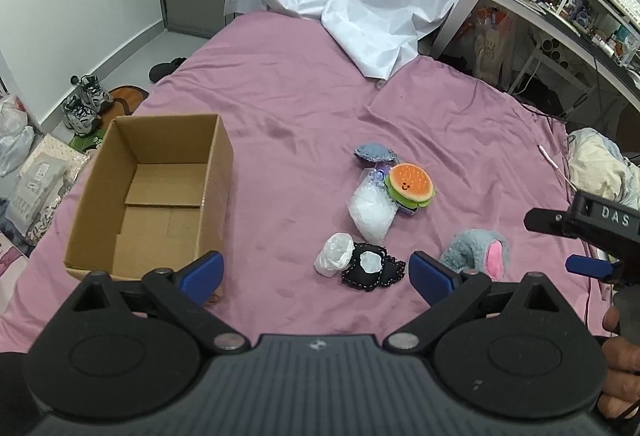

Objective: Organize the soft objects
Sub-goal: 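Move both grippers toward the grey plush with the pink patch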

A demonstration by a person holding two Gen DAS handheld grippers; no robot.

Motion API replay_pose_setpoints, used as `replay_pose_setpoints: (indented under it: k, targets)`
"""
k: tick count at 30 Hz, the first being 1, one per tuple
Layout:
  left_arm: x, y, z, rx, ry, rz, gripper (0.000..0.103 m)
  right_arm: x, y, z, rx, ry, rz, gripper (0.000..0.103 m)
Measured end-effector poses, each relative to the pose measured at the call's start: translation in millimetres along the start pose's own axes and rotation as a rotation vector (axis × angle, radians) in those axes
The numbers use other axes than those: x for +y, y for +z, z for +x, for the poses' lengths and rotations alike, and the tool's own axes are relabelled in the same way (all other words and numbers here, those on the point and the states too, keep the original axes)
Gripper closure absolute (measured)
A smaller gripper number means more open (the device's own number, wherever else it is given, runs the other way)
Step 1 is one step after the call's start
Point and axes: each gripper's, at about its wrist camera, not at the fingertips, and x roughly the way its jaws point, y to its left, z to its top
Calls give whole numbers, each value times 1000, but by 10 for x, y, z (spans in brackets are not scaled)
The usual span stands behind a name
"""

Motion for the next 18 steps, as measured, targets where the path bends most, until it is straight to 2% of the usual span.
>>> replay_pose_setpoints:
  k: [8,13,18]
  targets:
    - [-61,40,266,27,2,-9,4,-88,27,319,2,-20,108,0]
    - [-106,78,437,42,-6,-10,4,-66,31,487,27,-47,97,0]
    - [-128,90,616,68,-15,-20,6,-142,45,575,41,-33,132,0]
